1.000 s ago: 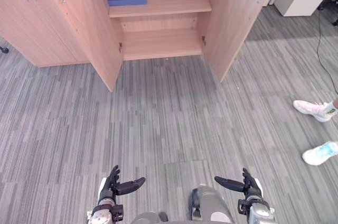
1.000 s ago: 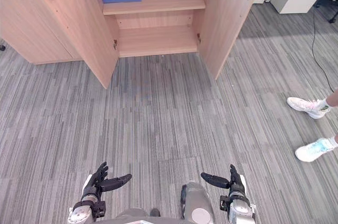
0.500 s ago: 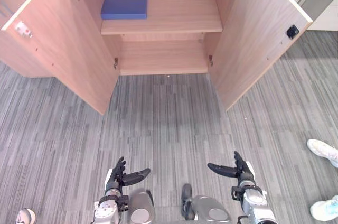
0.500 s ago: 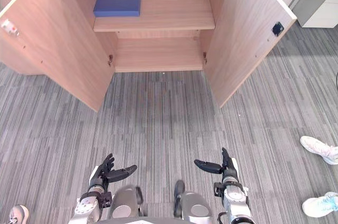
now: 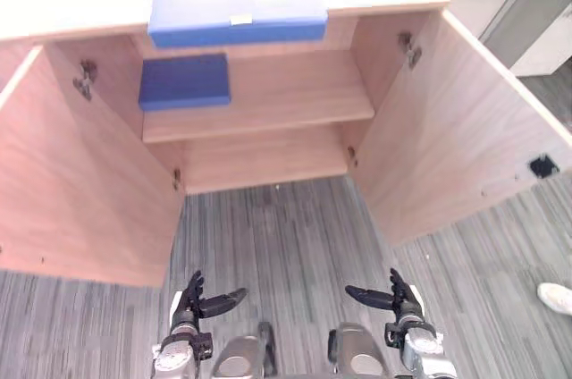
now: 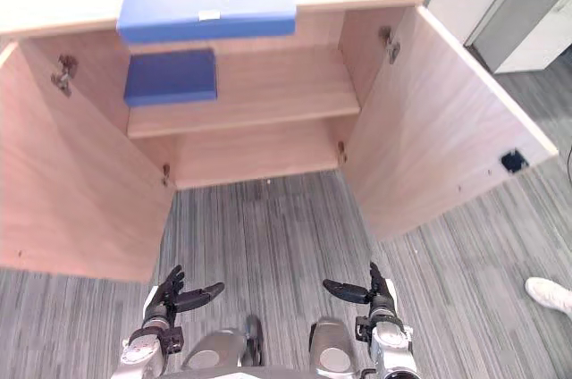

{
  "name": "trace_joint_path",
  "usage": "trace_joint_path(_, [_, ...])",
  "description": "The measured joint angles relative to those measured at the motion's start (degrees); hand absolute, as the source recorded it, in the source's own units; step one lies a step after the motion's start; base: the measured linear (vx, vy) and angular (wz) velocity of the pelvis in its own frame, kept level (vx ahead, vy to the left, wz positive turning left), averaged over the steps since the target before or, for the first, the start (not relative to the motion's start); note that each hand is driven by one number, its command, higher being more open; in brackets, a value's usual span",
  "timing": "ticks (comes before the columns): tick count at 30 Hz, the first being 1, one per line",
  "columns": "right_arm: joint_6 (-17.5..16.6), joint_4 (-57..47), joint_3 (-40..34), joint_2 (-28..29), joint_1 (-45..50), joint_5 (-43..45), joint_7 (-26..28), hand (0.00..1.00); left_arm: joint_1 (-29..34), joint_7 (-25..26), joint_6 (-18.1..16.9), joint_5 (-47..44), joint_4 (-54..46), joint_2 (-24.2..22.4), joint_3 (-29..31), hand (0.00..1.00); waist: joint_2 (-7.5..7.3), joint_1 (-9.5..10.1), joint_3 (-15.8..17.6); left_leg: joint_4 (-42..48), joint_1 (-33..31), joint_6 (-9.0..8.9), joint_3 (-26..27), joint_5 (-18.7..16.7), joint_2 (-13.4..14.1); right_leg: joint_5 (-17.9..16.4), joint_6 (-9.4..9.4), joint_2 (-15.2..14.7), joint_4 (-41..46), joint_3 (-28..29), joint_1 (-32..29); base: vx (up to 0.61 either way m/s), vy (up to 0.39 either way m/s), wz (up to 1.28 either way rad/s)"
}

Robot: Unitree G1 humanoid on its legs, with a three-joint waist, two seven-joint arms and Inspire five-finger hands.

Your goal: Walk over to the cabinet, pick up the folder, carry it to the office cabinet, place the folder inside the office cabinet, then close the office cabinet door

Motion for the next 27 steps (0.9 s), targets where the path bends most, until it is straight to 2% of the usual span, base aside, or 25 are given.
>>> trace_joint_path(1, [0.0,-0.01,0.1,0.0,0.01,0.0,0.01,1.0,-0.18,0.01,0.0,-0.01,0.01,0.19,0.06,1.0,0.01,-0.08,-0.01,-0.01,0.79,-0.05,-0.24,-0.03,0.44,0.06,0.02,0.61,-4.31,-0.63,-1.1,0.47,-0.136,0.38])
trace_joint_path(2, [0.0,-0.02,0.09,-0.05,0.06,-0.01,0.0,1.0,-0.46,0.01,-0.02,0.0,-0.04,0.42,0.1,1.0,-0.04,-0.29,-0.06,-0.05,2.21,-0.4,-1.11,-0.23,1.4,1.55,0.13,2.06,-15.09,-0.82,-2.45,0.48,-0.173,0.57])
trace_joint_path(3, [0.01,-0.21,0.1,-0.05,0.84,-0.06,-0.03,1.0,-0.26,0.0,-0.15,0.04,-0.29,0.88,0.3,1.0,-0.73,-0.78,-0.61,-0.12,3.52,-2.5,-2.42,-1.29,1.18,8.11,0.19,2.98,-28.45,-0.07,-1.89,0.6,-0.224,0.68])
trace_joint_path(4, [0.03,-0.38,0.09,-0.04,1.79,-0.13,-0.07,1.0,0.19,-0.03,-0.24,0.19,-0.49,1.12,0.29,1.0,-1.58,-0.92,-1.12,-0.12,4.52,-4.21,-2.87,-2.31,0.75,12.98,0.18,2.81,-34.01,0.99,-1.57,0.53,-0.216,0.74])
trace_joint_path(5, [0.1,0.28,-0.24,-1.12,2.82,-0.15,-0.16,1.0,-0.12,0.0,-0.18,0.39,0.82,-0.3,0.46,1.0,-0.66,-1.12,-1.31,0.56,6.77,-6.68,-4.62,-5.24,2.04,20.07,-2.88,3.47,-31.11,1.51,-1.58,0.61,-0.251,0.51])
trace_joint_path(6, [0.84,0.55,-0.73,-1.29,2.51,-0.13,-0.24,1.0,0.17,-0.13,0.02,0.41,1.45,-1.38,0.48,1.0,0.51,-1.22,-2.25,3.01,5.99,-7.44,-5.58,-5.08,3.54,16.56,-3.6,4.04,-28.27,0.85,-1.93,0.48,-0.22,0.42])
trace_joint_path(7, [0.8,-0.09,-1.32,-1.21,2.86,-0.13,-0.21,1.0,0.16,-0.24,0.02,0.53,1.42,-2.05,0.48,1.0,0.81,-1.24,-2.32,5.64,5.22,-7.67,-5.77,-5.02,3.98,15.15,-3.93,4.12,-27.36,0.31,-1.72,0.45,-0.209,0.37])
trace_joint_path(8, [0.79,-1.38,-1.77,-0.9,3.55,-0.12,-0.23,1.0,0.18,-0.33,0.03,0.97,1.1,-3.23,0.49,1.0,1.2,-1.44,-2.27,14.47,1.89,-9.1,-5.7,-4.23,5.39,12.57,-4.2,4.26,-26.86,-0.84,-0.02,0.42,-0.239,0.54])
trace_joint_path(9, [0.86,-2.66,-1.72,-0.67,4.82,-0.12,-0.31,1.0,0.29,-0.47,0.12,1.1,0.61,-4.33,0.47,1.0,1.47,-1.35,-2.19,27.23,-3.04,-12.52,-5.54,-2.03,8.14,10.86,-4.87,4.59,-27.91,-2.24,3.59,0.41,-0.232,0.58])
trace_joint_path(10, [0.87,-3.19,-1.68,-0.46,5.24,-0.1,-0.33,1.0,0.63,-0.56,0.21,1.14,0.06,-4.78,0.42,1.0,1.63,-1.24,-2.22,32.37,-5.13,-12.88,-5.05,-2.19,9.62,10.33,-5.12,5.06,-28.62,-2.98,5.49,0.47,-0.232,0.4])
trace_joint_path(11, [0.89,-4.55,-1.75,0.29,6.73,-0.03,-0.51,1.0,1.66,-0.69,0.23,1.14,-1.85,-5.38,0.39,1.0,1.67,-0.39,-2.3,39.11,-8.21,-12.14,-2.88,-2.91,12.49,9.61,-5.74,6.02,-30.43,-3.6,9.27,0.29,-0.101,0.07])
trace_joint_path(12, [0.8,-5.35,-1.8,0.65,7.13,0.06,-0.63,1.0,2.06,-0.75,0.23,1.13,-2.46,-5.51,0.26,1.0,1.61,0.21,-2.48,39.95,-9.45,-11.7,-1.6,-3.69,13.28,9.52,-5.8,6.2,-31.27,-3.6,10.59,0.34,-0.095,-0.06])
trace_joint_path(13, [0.57,-6.31,-2.42,1.24,7.2,0.13,-0.81,1.0,1.99,-1.08,0.26,1.13,-2.92,-5.76,0.26,1.0,1.33,0.83,-2.77,36.76,-11.45,-10.61,0.62,-4.73,13.52,9.6,-5.68,6.05,-33.27,-3.46,12.63,0.3,-0.053,-0.15])
trace_joint_path(15, [0.28,-6.33,-3.45,1.26,6.26,0.21,-0.84,1.0,1.81,-1.15,0.24,1.14,-3.83,-5.83,0.23,1.0,1.77,1.23,-3.06,24.41,-12.43,-9.85,1.31,-4.53,12.15,9.89,-5.22,5.87,-35.22,-2.57,14.51,0.32,0.014,-0.23])
trace_joint_path(16, [0.23,-5.39,-4.85,1.04,5.32,0.35,-1.0,1.0,1.6,-0.96,0.28,1.1,-4.24,-5.81,0.3,1.0,3.12,1.49,-3.79,9.42,-12.0,-8.96,0.71,2.36,10.37,9.89,-4.43,6.2,-36.07,-1.76,14.91,0.29,0.095,-0.28])
trace_joint_path(17, [0.22,-5.03,-5.42,0.93,5.17,0.35,-1.04,1.0,1.74,-0.96,0.29,1.1,-4.79,-5.75,0.3,1.0,3.59,1.5,-4.05,6.53,-12.09,-9.45,0.14,6.26,9.93,9.76,-4.01,6.51,-36.24,-1.44,15.06,0.32,0.138,-0.32])
trace_joint_path(18, [0.46,-4.05,-6.07,1.45,4.98,0.43,-1.13,1.0,1.8,-0.67,0.32,0.99,-5.08,-5.25,0.34,1.0,3.07,1.73,-4.31,5.44,-10.7,-9.29,0.44,6.36,8.99,9.75,-3.08,5.99,-37.02,-0.38,15.63,0.24,0.112,-0.08])
trace_joint_path(21, [0.44,-4.0,-6.37,1.35,6.9,0.45,-1.45,1.0,2.72,0.17,0.3,0.93,-11.45,-4.62,0.35,1.0,2.49,1.49,-4.69,0.24,-7.93,-8.16,0.67,7.34,5.93,9.46,-1.82,3.53,-39.03,-0.39,17.2,0.18,0.095,0.1])
trace_joint_path(24, [0.48,-2.58,-6.3,1.56,7.26,0.45,-1.41,1.0,4.38,0.27,0.09,0.91,-19.7,-3.57,1.11,1.0,2.47,1.59,-4.76,-3.52,-6.0,-7.8,0.38,8.46,4.2,9.52,-1.59,2.64,-40.15,-0.64,18.3,0.1,0.07,0.13])
trace_joint_path(27, [0.42,-1.82,-6.32,1.84,7.42,0.43,-1.43,1.0,7.25,1.41,-0.82,1.02,-29.43,-3.62,2.43,1.0,2.44,1.66,-5.3,-6.06,-4.09,-7.77,-0.19,9.24,3.9,9.52,-1.59,2.68,-40.74,-0.73,19.59,0.06,0.006,0.13])
